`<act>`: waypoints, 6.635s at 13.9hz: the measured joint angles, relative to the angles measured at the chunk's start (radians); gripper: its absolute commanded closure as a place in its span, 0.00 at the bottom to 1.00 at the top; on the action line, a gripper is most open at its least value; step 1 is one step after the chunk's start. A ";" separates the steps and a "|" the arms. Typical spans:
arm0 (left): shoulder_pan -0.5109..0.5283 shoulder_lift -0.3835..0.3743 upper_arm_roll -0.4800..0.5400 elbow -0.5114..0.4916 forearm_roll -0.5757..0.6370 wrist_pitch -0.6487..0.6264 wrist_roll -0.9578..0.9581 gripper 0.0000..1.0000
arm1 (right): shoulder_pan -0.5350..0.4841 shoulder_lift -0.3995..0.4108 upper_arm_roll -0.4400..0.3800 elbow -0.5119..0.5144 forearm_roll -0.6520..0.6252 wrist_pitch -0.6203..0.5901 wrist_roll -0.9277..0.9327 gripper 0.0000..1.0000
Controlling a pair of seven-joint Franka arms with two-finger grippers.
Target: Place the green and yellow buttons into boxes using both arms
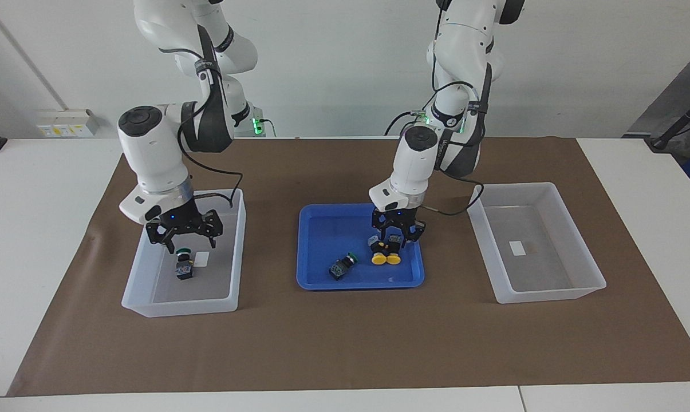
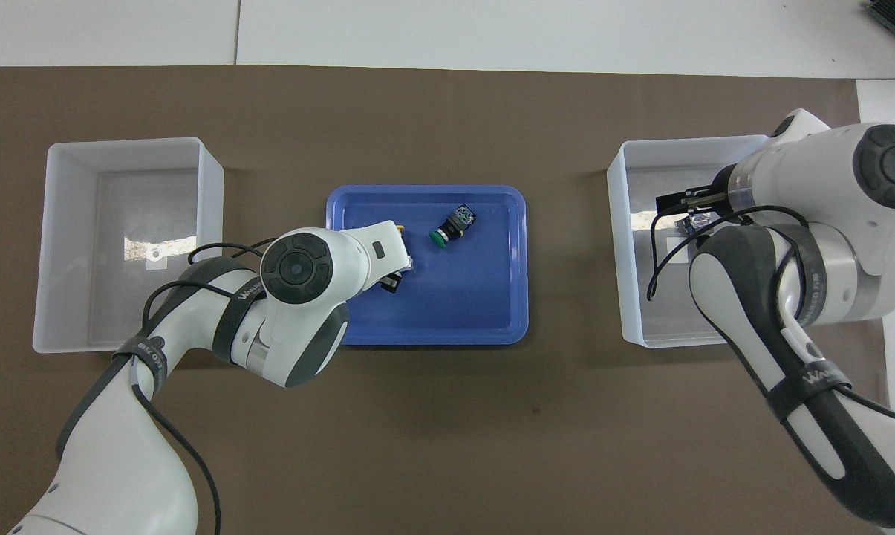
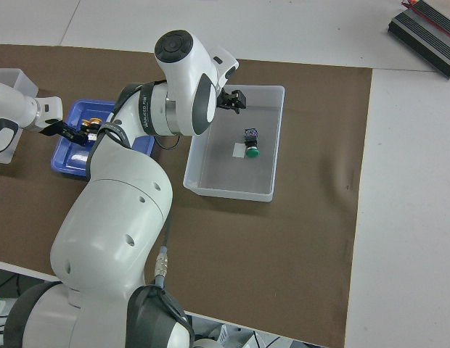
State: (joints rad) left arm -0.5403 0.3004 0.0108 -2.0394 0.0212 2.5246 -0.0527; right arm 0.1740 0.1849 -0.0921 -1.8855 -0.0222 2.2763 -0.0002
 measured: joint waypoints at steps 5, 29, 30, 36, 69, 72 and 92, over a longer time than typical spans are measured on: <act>0.000 -0.003 0.001 -0.007 0.000 0.003 0.002 1.00 | 0.174 0.012 0.005 0.020 -0.001 0.005 0.350 0.00; 0.585 -0.034 0.020 0.094 0.001 -0.002 0.271 1.00 | 0.421 0.417 0.006 0.248 0.000 0.187 0.955 1.00; 0.585 -0.022 0.015 0.090 0.001 0.004 0.271 1.00 | 0.421 0.414 0.006 0.250 0.005 0.187 0.955 1.00; 0.572 0.066 0.003 0.080 0.001 0.116 0.352 0.53 | 0.345 0.292 -0.008 0.301 0.031 -0.017 0.825 1.00; -0.030 0.063 -0.012 0.044 0.000 0.099 -0.474 0.89 | -0.094 -0.198 -0.011 0.174 0.009 -0.431 0.091 0.00; -0.030 0.063 -0.006 0.051 0.000 0.100 -0.475 1.00 | -0.124 -0.216 -0.012 0.282 0.009 -0.595 0.091 0.00; 0.563 -0.146 0.022 0.054 0.000 -0.023 0.029 1.00 | -0.124 -0.219 -0.004 0.287 0.009 -0.676 0.091 0.00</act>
State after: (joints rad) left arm 0.0232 0.1541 0.0327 -1.9856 0.0211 2.5011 -0.0240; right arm 0.0499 -0.0341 -0.0957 -1.5987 -0.0130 1.6004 0.0907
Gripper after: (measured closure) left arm 0.573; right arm 0.000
